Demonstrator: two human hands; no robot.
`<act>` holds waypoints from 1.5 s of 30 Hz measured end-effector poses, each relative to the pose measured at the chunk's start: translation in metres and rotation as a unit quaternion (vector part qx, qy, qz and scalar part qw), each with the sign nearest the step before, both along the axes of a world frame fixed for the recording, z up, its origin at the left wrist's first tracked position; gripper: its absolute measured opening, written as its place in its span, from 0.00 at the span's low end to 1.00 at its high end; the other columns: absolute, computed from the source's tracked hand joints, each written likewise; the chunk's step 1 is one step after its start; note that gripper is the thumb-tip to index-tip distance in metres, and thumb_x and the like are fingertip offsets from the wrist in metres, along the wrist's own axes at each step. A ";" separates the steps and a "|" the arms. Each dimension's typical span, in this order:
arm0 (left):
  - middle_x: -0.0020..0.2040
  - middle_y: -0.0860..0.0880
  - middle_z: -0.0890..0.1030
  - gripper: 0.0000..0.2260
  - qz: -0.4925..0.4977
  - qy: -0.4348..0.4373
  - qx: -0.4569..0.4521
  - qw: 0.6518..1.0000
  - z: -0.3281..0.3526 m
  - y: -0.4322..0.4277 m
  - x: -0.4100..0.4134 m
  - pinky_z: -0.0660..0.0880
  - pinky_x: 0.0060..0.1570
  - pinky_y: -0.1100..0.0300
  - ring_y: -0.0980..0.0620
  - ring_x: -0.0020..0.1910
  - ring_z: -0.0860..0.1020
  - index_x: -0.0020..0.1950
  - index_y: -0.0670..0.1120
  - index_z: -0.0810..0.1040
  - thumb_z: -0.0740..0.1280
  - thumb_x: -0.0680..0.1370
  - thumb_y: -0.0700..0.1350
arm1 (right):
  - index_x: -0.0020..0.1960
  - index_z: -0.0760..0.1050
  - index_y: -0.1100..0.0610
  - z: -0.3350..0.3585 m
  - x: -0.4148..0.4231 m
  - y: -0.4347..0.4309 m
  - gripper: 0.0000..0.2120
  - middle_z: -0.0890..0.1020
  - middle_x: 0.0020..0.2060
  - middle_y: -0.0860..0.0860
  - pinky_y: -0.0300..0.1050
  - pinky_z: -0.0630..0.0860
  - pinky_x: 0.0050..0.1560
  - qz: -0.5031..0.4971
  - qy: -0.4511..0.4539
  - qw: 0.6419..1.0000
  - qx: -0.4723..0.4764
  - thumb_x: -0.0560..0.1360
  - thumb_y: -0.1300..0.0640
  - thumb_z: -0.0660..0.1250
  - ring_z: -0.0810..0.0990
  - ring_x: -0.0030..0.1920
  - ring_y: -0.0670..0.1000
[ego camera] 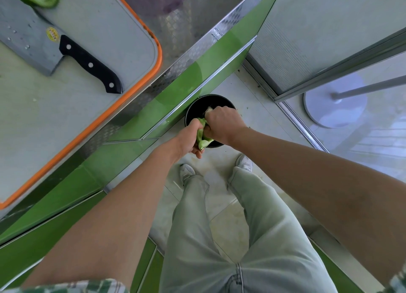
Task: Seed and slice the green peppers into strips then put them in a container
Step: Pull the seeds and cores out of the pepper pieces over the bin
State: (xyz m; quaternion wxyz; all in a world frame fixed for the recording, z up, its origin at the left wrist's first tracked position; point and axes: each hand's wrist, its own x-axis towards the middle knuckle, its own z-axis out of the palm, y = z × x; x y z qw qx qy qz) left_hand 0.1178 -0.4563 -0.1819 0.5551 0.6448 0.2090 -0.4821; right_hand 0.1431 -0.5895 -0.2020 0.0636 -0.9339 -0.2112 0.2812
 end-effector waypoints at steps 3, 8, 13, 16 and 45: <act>0.37 0.43 0.70 0.14 -0.010 0.003 0.020 1.000 0.000 0.002 0.001 0.72 0.30 0.56 0.48 0.34 0.69 0.45 0.42 0.70 0.48 0.82 0.45 | 0.40 0.73 0.61 -0.006 -0.001 -0.006 0.10 0.67 0.28 0.51 0.47 0.66 0.34 -0.013 0.011 0.997 0.070 0.76 0.56 0.59 0.70 0.33 0.56; 0.37 0.43 0.70 0.16 0.067 0.015 0.025 0.997 -0.005 0.010 -0.002 0.70 0.32 0.55 0.48 0.34 0.70 0.45 0.42 0.72 0.48 0.83 0.46 | 0.39 0.78 0.56 -0.019 -0.001 -0.016 0.08 0.82 0.32 0.52 0.50 0.79 0.41 -0.312 0.018 0.930 0.194 0.72 0.61 0.60 0.80 0.35 0.55; 0.39 0.43 0.71 0.15 0.065 0.006 0.032 0.997 -0.005 0.011 -0.001 0.70 0.31 0.56 0.48 0.35 0.71 0.47 0.42 0.72 0.48 0.82 0.46 | 0.56 0.77 0.55 -0.014 -0.001 -0.013 0.11 0.83 0.49 0.50 0.47 0.77 0.53 -0.305 0.150 0.907 0.247 0.75 0.59 0.61 0.78 0.41 0.48; 0.43 0.44 0.72 0.12 0.027 -0.014 0.051 0.998 -0.003 0.009 0.001 0.72 0.37 0.56 0.49 0.39 0.71 0.49 0.45 0.72 0.49 0.82 0.44 | 0.63 0.73 0.57 -0.016 0.000 -0.006 0.15 0.80 0.55 0.54 0.48 0.76 0.56 -0.304 0.216 0.887 0.272 0.77 0.58 0.62 0.77 0.44 0.49; 0.64 0.42 0.67 0.32 -0.329 -0.446 0.392 0.734 -0.010 -0.014 -0.003 0.71 0.60 0.56 0.46 0.58 0.71 0.68 0.46 0.62 0.76 0.70 0.45 | 0.57 0.78 0.54 0.003 -0.002 -0.020 0.12 0.81 0.49 0.48 0.50 0.71 0.66 -0.506 0.256 0.711 0.416 0.81 0.55 0.57 0.78 0.52 0.46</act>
